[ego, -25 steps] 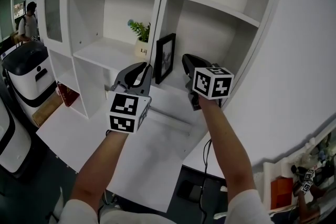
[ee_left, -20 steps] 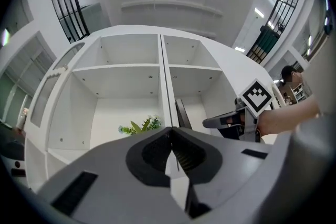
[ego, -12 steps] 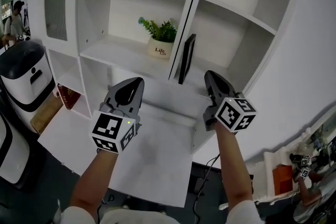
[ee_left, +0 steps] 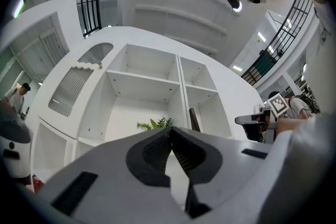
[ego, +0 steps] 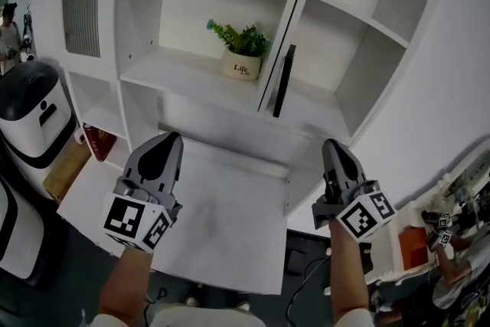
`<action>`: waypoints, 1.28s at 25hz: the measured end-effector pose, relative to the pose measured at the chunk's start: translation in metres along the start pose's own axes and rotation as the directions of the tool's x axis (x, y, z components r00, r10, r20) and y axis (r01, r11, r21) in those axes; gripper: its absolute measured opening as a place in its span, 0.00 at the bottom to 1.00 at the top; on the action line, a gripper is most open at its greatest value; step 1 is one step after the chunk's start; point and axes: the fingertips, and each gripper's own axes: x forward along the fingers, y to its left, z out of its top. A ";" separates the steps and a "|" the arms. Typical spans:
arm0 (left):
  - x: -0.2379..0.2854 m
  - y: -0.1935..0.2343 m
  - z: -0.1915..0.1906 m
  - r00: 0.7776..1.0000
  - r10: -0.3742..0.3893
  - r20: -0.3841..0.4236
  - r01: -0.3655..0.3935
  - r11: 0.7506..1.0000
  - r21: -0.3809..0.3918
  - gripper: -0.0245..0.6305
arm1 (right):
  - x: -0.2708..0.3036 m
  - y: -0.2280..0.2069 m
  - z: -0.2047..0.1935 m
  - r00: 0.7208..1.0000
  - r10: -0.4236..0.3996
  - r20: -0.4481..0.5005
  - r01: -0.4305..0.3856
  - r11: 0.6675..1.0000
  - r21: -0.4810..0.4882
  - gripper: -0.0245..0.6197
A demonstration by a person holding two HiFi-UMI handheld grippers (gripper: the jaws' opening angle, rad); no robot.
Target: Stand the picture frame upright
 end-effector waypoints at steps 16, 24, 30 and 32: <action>-0.108 0.046 -0.032 0.989 0.123 -0.080 -0.124 0.992 -0.008 0.06 | -0.156 0.011 -0.041 0.965 -0.259 -0.039 0.259 0.966 -0.013 0.05; -0.153 0.059 -0.054 0.966 0.212 -0.150 -0.221 0.974 -0.051 0.06 | -0.204 0.002 -0.087 0.894 -0.435 -0.104 0.443 0.894 0.064 0.05; -0.161 0.044 -0.070 0.964 0.195 -0.182 -0.214 0.973 -0.089 0.06 | -0.198 0.014 -0.094 0.900 -0.411 -0.149 0.416 0.909 0.008 0.05; -0.159 0.040 -0.068 0.968 0.184 -0.173 -0.201 0.976 -0.089 0.06 | -0.193 0.017 -0.093 0.906 -0.398 -0.146 0.403 0.915 0.006 0.05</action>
